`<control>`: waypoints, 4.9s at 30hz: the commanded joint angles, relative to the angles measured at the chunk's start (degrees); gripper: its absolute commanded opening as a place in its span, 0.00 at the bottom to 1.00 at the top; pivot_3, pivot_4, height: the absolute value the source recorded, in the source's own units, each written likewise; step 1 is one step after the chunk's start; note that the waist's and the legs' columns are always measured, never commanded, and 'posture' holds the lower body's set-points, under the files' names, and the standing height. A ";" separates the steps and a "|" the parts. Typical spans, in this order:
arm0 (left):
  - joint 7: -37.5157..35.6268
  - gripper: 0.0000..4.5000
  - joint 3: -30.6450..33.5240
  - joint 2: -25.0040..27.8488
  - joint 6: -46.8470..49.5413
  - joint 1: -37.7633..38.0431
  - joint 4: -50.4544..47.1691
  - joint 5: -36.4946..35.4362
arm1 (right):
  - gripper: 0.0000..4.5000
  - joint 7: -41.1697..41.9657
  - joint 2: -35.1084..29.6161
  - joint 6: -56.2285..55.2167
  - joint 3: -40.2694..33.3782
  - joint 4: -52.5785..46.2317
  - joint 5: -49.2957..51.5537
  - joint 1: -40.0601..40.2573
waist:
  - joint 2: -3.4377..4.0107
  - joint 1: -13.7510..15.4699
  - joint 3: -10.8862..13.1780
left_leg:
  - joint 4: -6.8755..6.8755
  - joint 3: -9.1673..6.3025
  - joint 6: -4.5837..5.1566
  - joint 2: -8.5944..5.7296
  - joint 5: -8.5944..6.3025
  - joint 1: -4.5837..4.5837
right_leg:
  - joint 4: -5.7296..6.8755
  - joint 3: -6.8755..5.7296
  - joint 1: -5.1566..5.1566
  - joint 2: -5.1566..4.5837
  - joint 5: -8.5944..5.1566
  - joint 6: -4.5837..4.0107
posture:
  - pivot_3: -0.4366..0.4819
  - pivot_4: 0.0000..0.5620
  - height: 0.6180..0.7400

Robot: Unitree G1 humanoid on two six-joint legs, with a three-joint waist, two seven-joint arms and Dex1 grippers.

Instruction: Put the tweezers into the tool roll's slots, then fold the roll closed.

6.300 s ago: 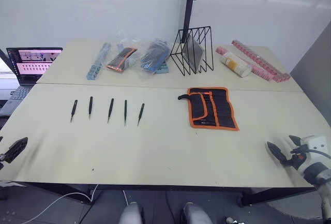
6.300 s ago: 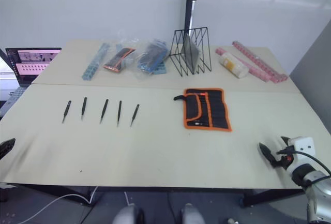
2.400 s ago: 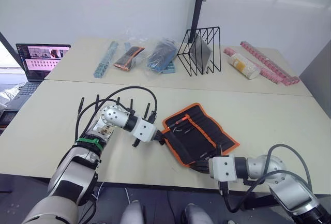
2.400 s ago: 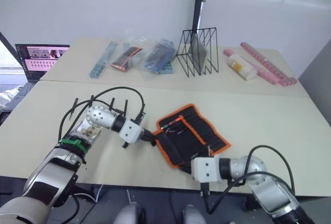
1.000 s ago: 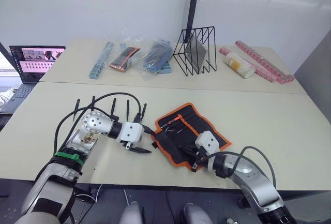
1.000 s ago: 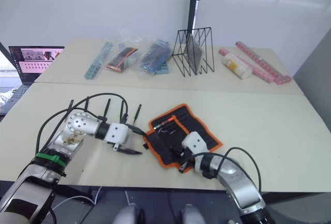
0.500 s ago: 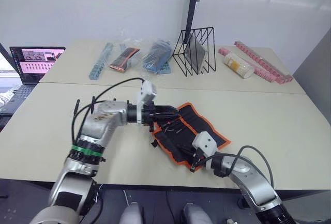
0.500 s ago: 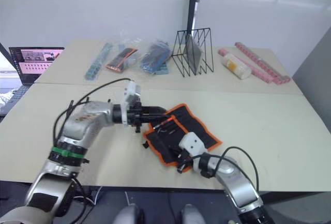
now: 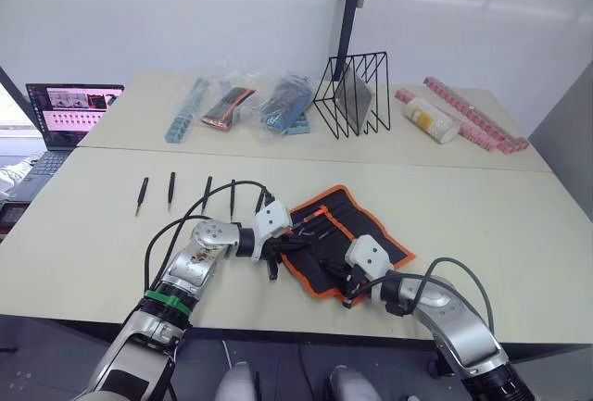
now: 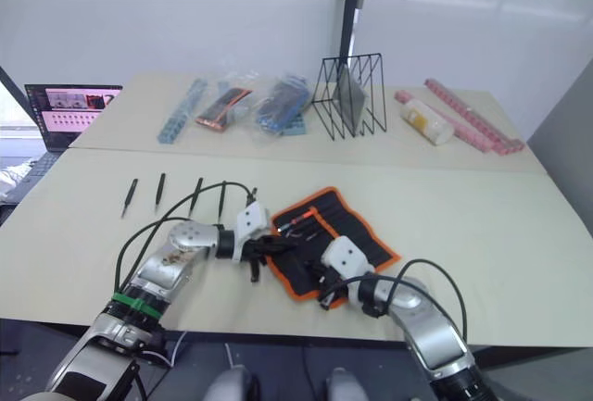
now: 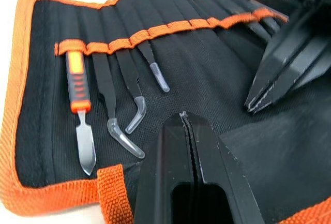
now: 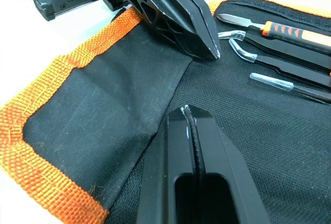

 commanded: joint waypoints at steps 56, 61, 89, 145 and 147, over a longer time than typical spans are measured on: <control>2.31 0.00 17.87 7.47 6.77 10.74 -16.15 -14.94 | 0.00 4.75 -4.40 3.62 -9.11 -13.63 10.35 3.82 | 0.38 -0.75 -0.24 | -0.91 0.04 0.06 0.04 -0.05 0.77 | -0.71 0.14 0.68 0.08 -0.44 -0.05 | 0.48 0.27 0.54; 7.02 0.00 34.56 14.93 18.96 19.84 -23.58 -24.64 | 0.00 4.22 -6.50 14.52 -25.21 -12.19 27.19 0.68 | 0.29 -0.40 -0.10 | -0.89 -0.11 0.08 -0.05 -0.07 0.38 | -0.79 0.03 0.51 -0.10 -0.43 -0.01 | 0.48 0.27 0.54; 19.37 1.00 61.34 15.58 11.50 45.72 -16.20 -23.12 | 1.00 4.76 -11.95 -4.76 -44.28 10.34 22.74 9.95 | 0.15 -0.59 0.12 | -1.01 0.25 0.14 -0.08 -0.13 0.43 | -0.94 0.10 0.39 -0.29 -0.51 -0.02 | 0.48 0.27 0.54; 27.17 0.01 35.31 17.89 16.91 8.63 -12.76 -9.82 | 1.00 3.11 -13.31 11.45 -23.62 -12.26 25.07 3.89 | -0.21 0.99 0.12 | -0.83 -0.23 0.08 -0.26 -0.07 -0.21 | -0.60 -0.03 -0.02 -0.28 -0.45 0.08 | 0.48 0.27 0.54; 25.75 0.00 33.44 17.80 23.63 8.32 -20.84 -13.60 | 0.88 1.60 -12.40 10.78 -23.42 -11.41 23.82 4.88 | -0.16 1.14 0.15 | -0.74 -0.34 0.07 -0.38 -0.06 -0.23 | -0.35 -0.02 -0.06 -0.35 -0.45 0.09 | 0.48 0.27 0.54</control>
